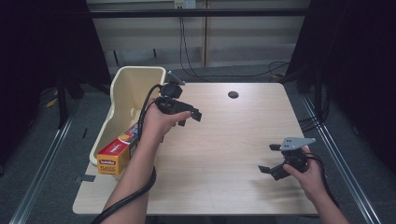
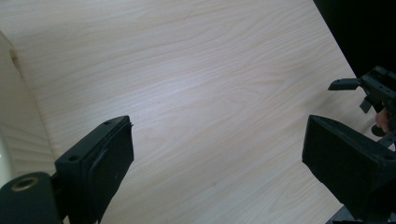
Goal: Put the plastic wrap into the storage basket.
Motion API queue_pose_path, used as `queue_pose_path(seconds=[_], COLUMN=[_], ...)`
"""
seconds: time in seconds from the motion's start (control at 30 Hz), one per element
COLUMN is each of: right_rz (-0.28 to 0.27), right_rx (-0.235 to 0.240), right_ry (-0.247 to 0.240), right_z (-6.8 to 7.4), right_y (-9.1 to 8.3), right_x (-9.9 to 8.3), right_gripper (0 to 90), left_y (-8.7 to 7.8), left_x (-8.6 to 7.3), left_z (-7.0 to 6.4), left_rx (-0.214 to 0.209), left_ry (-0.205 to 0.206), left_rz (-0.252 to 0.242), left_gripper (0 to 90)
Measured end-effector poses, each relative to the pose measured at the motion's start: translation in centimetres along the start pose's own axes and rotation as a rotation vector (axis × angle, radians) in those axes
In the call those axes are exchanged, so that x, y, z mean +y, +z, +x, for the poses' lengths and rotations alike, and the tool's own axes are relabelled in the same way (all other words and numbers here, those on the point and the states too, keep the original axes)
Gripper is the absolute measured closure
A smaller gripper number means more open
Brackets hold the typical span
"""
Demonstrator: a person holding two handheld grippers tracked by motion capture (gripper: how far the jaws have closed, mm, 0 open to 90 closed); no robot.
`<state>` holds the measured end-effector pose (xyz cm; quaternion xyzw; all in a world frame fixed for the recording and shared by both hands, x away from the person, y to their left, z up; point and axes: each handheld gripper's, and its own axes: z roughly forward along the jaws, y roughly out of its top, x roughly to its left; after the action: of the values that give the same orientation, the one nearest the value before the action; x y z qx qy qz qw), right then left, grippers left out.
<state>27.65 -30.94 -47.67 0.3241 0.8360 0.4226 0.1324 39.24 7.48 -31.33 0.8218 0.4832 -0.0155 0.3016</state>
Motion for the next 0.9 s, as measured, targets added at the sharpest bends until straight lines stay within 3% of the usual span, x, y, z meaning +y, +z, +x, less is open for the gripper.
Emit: queue_pose_path(seconds=[0.33,0.9], right_rz=[-0.001,0.003], right_rx=[0.002,0.003], right_ry=[-0.001,-0.004], right_z=[0.0,0.0], right_y=[0.0,0.0], right_x=[0.0,0.0], right_gripper=[0.1,0.1], left_y=[1.3,3.7], left_x=[-0.7,-2.1], left_z=[-0.6,-0.6], left_rx=[-0.013,-0.05], left_ry=[0.042,0.053], left_rz=[0.002,0.007], left_gripper=[8.6,8.1])
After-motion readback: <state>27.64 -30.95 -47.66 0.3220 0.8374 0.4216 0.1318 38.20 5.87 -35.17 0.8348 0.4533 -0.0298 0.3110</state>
